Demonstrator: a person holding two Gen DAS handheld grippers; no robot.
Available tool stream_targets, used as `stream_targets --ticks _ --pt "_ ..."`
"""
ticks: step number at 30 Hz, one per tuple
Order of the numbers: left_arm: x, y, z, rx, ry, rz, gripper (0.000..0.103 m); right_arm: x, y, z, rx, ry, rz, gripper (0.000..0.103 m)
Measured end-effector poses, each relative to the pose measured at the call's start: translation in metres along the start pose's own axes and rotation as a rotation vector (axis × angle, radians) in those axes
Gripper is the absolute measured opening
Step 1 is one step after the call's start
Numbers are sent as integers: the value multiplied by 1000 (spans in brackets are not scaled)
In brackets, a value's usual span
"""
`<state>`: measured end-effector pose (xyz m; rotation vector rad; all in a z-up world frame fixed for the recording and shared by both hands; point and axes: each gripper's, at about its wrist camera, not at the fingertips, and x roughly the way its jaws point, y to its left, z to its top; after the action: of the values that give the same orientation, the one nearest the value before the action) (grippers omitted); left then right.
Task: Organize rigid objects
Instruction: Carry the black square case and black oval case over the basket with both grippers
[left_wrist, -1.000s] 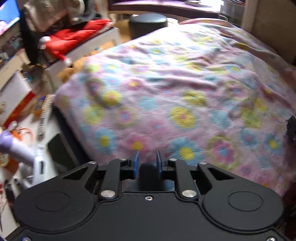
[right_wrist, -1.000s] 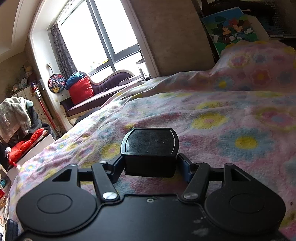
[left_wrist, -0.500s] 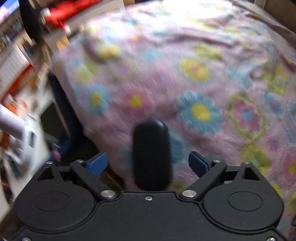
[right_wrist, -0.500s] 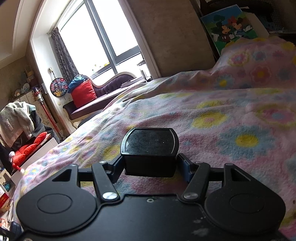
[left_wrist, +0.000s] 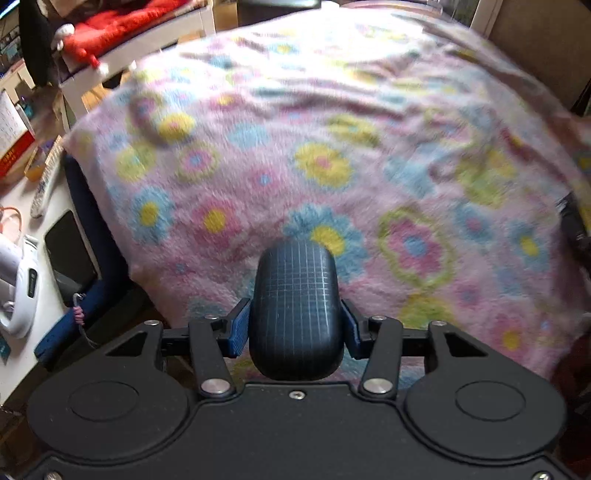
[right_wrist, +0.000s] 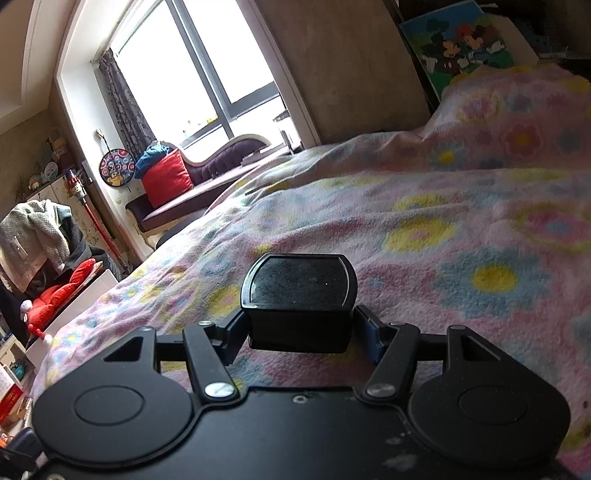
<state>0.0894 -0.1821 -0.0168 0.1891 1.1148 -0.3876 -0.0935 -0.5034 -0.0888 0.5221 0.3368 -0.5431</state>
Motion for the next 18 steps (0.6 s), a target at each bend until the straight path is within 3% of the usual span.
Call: stream_targets --ticks 5,11,12,13,14,18 --pt "-40 18 -10 14 -47 15 48 -11 10 4 -24 48 -10 61" --pt "-74 53 -38 -11 -76 27 48 -52 51 -3 -94 122 115 61" --pt "-78 60 -44 -21 -75 30 48 -60 61 -6 -104 144 148 57" --pt "-80 68 -49 -34 -70 37 48 -67 71 -9 -116 164 179 33" --pt "-83 77 -55 -50 -68 40 48 -73 82 -14 -134 190 234 25" --pt "-83 105 -73 -91 -47 60 48 -96 127 -37 -202 268 354 24"
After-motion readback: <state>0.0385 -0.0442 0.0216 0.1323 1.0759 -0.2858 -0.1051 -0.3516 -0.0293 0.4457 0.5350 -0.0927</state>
